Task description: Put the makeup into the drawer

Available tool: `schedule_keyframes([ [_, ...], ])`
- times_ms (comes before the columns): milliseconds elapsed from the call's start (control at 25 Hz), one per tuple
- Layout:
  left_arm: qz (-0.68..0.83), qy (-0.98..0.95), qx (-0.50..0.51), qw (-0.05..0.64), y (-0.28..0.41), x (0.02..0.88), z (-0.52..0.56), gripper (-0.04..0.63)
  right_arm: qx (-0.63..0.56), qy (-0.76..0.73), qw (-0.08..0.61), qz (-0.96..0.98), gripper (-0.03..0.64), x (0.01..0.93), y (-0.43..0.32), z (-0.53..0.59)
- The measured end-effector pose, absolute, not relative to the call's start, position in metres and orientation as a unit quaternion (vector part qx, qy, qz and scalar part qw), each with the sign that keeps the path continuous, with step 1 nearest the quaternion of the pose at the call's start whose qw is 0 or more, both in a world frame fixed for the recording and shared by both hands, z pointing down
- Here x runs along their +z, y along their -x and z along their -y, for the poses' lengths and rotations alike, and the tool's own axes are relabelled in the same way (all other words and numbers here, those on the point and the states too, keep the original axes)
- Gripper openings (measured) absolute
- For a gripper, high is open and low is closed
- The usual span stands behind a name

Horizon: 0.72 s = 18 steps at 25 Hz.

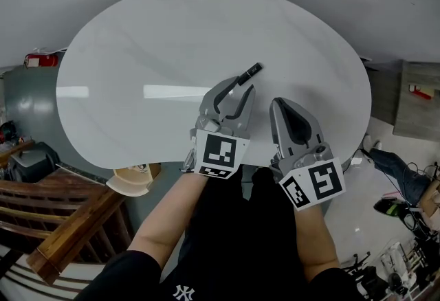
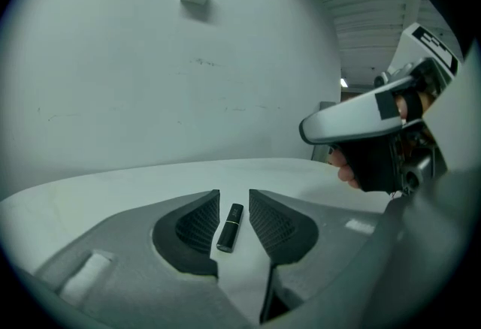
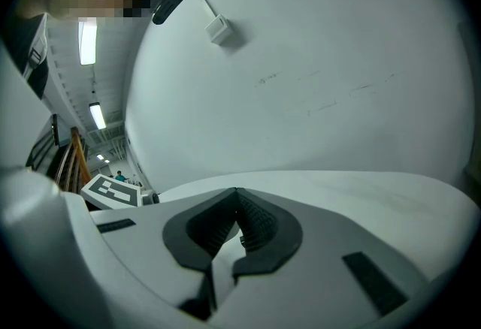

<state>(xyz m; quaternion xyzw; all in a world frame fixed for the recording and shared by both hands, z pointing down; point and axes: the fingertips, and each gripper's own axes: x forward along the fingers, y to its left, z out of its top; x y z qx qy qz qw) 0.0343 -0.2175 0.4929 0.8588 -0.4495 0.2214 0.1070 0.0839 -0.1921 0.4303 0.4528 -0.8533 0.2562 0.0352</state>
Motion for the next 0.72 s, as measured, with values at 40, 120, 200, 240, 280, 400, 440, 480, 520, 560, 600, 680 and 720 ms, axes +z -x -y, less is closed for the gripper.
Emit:
schedule_keyframes([
  [40, 0.448, -0.859, 0.224, 0.107, -0.034, 0.497, 0.218, 0.111, 0.257, -0.453, 0.035, 0.853, 0.015, 0.433, -0.083, 0.192],
  [120, 0.444, -0.859, 0.230, 0.108, -0.033, 0.507, 0.221, 0.124, 0.259, -0.453, 0.036, 0.852, 0.015, 0.437, -0.082, 0.193],
  [200, 0.440, -0.860, 0.236, 0.109, -0.033, 0.516, 0.224, 0.132, 0.260, -0.454, 0.036, 0.851, 0.015, 0.440, -0.082, 0.195],
  [240, 0.438, -0.860, 0.240, 0.110, -0.033, 0.520, 0.224, 0.135, 0.261, -0.455, 0.036, 0.851, 0.015, 0.442, -0.083, 0.195],
  [280, 0.436, -0.859, 0.244, 0.110, -0.032, 0.525, 0.225, 0.138, 0.261, -0.455, 0.037, 0.851, 0.015, 0.444, -0.083, 0.195],
  [400, 0.430, -0.859, 0.256, 0.110, -0.032, 0.536, 0.227, 0.141, 0.263, -0.456, 0.038, 0.849, 0.015, 0.449, -0.083, 0.195],
  [440, 0.429, -0.858, 0.260, 0.111, -0.032, 0.539, 0.227, 0.141, 0.263, -0.457, 0.039, 0.849, 0.015, 0.450, -0.084, 0.195],
  [480, 0.427, -0.858, 0.263, 0.112, -0.033, 0.541, 0.227, 0.141, 0.263, -0.457, 0.039, 0.848, 0.015, 0.450, -0.084, 0.195],
  [520, 0.426, -0.857, 0.267, 0.114, -0.033, 0.543, 0.227, 0.141, 0.263, -0.458, 0.039, 0.848, 0.015, 0.450, -0.084, 0.195],
  [560, 0.425, -0.856, 0.270, 0.116, -0.033, 0.545, 0.228, 0.140, 0.263, -0.459, 0.039, 0.848, 0.015, 0.450, -0.084, 0.196],
  [600, 0.425, -0.855, 0.273, 0.118, -0.033, 0.547, 0.229, 0.140, 0.263, -0.459, 0.040, 0.847, 0.015, 0.450, -0.085, 0.196],
  [680, 0.423, -0.854, 0.279, 0.119, -0.034, 0.551, 0.230, 0.141, 0.264, -0.460, 0.040, 0.847, 0.015, 0.451, -0.085, 0.197],
  [720, 0.421, -0.854, 0.283, 0.118, -0.034, 0.553, 0.231, 0.140, 0.264, -0.460, 0.040, 0.847, 0.015, 0.452, -0.086, 0.198],
])
